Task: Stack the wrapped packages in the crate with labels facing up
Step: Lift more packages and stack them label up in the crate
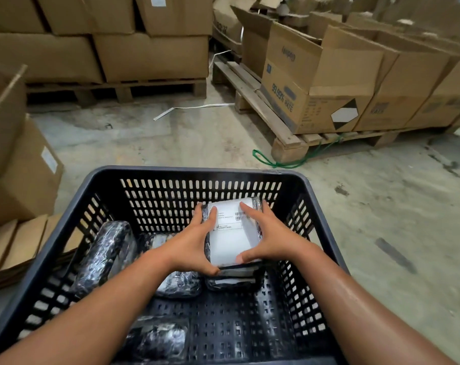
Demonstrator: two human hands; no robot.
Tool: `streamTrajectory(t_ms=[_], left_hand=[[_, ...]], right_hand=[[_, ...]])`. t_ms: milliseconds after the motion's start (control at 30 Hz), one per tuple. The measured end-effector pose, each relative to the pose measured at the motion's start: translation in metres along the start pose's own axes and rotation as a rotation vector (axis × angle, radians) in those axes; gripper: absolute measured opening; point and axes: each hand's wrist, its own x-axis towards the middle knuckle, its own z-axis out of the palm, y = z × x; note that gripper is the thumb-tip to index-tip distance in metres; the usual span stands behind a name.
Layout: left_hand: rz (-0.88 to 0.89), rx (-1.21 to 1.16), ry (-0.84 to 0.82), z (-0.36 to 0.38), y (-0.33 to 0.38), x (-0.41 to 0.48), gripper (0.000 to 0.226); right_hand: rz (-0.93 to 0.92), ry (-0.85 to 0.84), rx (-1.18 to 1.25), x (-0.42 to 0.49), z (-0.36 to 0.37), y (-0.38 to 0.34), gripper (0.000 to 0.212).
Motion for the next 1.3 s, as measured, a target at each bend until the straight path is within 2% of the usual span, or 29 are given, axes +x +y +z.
streamTrajectory(t_ms=[100, 267, 533, 767, 867, 933, 1100, 1200, 1300], left_hand=[[0.007, 0.024, -0.01, 0.005, -0.005, 0.007, 0.149], [0.037, 0.04, -0.035, 0.006, -0.007, 0.015, 0.153], [0.065, 0.113, -0.057, -0.002, -0.005, 0.024, 0.165], [0.05, 0.051, -0.025, -0.003, -0.005, 0.015, 0.162], [-0.001, -0.002, 0.008, -0.015, -0.009, 0.0, 0.153], [-0.025, 0.009, 0.057, -0.033, -0.013, -0.015, 0.137], [-0.048, 0.074, 0.189, -0.091, -0.022, -0.062, 0.087], [-0.103, 0.164, 0.183, -0.116, -0.033, -0.093, 0.088], [-0.15, 0.283, 0.174, -0.127, -0.044, -0.116, 0.092]], right_hand=[[0.039, -0.031, -0.038, 0.006, 0.005, 0.005, 0.149], [0.106, -0.058, -0.078, 0.013, 0.01, 0.014, 0.156], [0.094, 0.029, 0.009, 0.024, 0.018, 0.023, 0.159], [0.1, 0.031, 0.036, 0.023, 0.017, 0.023, 0.156], [0.092, 0.041, 0.007, 0.017, 0.014, 0.014, 0.151], [0.043, 0.086, -0.008, 0.012, 0.011, 0.001, 0.142], [-0.241, 0.26, -0.117, 0.01, 0.016, -0.046, 0.098], [-0.363, 0.216, -0.072, 0.019, 0.044, -0.079, 0.087], [-0.428, 0.078, -0.145, 0.034, 0.088, -0.101, 0.092]])
